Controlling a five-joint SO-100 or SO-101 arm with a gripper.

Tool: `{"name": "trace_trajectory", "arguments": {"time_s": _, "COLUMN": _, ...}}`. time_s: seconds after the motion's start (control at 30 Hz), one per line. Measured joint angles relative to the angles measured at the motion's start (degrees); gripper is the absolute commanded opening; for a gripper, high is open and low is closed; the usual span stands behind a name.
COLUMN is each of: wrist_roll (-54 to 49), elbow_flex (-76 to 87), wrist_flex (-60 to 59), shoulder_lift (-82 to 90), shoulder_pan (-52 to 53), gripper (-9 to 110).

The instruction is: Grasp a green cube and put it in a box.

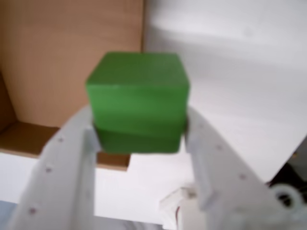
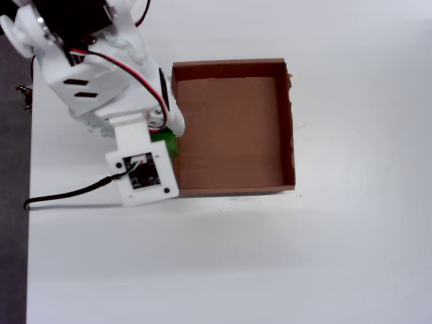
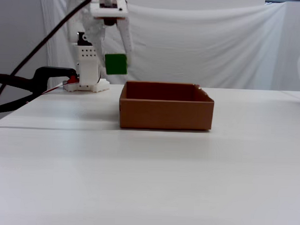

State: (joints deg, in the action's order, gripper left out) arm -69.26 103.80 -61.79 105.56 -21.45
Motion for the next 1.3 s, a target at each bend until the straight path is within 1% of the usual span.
{"name": "trace_trajectory", "arguments": {"time_s": 0.17, "wrist_roll": 2.11, "elbow_flex": -1.93, "wrist_flex": -0.44, "shoulder_lift": -0.70, "shoulder_pan": -5.27, "gripper": 13}}
{"name": "trace_trajectory", "arguments": {"time_s": 0.43, "wrist_roll": 2.64, "elbow_flex": -8.96, "wrist_flex": -0.79, "shoulder_lift": -10.20, "shoulder_pan": -10.28, "gripper": 13}}
{"name": "trace_trajectory", "arguments": {"time_s": 0.87, "wrist_roll": 4.57, "elbow_flex": -18.63, "wrist_flex": -0.88, "shoulder_lift": -27.51, "shoulder_pan": -13.10, "gripper": 14}}
{"name": "trace_trajectory", "arguments": {"time_s": 1.3, "wrist_roll": 5.19, "elbow_flex": -20.83, "wrist_flex": -0.88, "shoulder_lift": -35.07, "shoulder_pan": -16.00, "gripper": 13}}
